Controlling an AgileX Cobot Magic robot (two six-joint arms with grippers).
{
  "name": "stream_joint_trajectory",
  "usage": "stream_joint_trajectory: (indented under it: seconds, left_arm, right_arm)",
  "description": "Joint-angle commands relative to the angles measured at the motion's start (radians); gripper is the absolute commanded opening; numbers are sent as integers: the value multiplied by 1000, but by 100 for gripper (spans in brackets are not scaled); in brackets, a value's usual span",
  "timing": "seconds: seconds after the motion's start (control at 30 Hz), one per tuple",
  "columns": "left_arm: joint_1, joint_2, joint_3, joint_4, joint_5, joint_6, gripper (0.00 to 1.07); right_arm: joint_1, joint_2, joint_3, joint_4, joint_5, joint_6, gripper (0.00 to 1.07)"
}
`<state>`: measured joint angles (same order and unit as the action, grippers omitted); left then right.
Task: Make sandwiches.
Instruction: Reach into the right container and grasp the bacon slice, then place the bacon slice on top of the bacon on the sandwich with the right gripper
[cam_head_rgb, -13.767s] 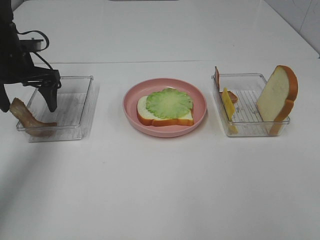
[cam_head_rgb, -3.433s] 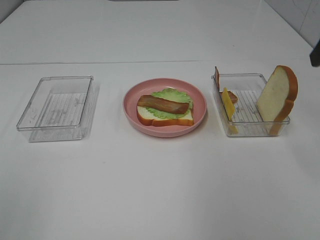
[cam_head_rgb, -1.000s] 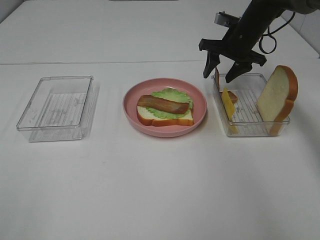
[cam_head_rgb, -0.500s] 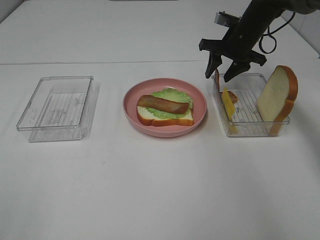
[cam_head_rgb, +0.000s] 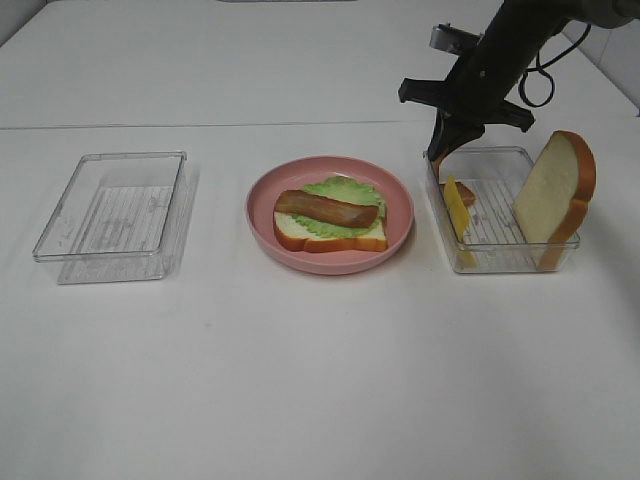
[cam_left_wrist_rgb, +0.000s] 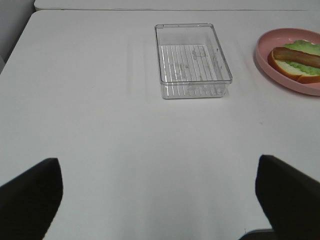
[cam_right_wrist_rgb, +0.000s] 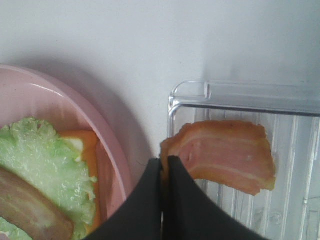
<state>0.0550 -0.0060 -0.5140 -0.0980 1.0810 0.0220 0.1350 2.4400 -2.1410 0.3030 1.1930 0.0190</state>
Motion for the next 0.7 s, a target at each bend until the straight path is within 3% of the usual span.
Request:
stream_joint_trajectory:
  seconds: [0.03,0.7]
  left_arm:
    - [1,-18,1,-9,-6,4,100]
    - [1,-18,1,-9,-6,4,100]
  right_arm:
    - [0,1,-4,-10,6,5,0]
    - [12,-204,-1,2,136,8,0]
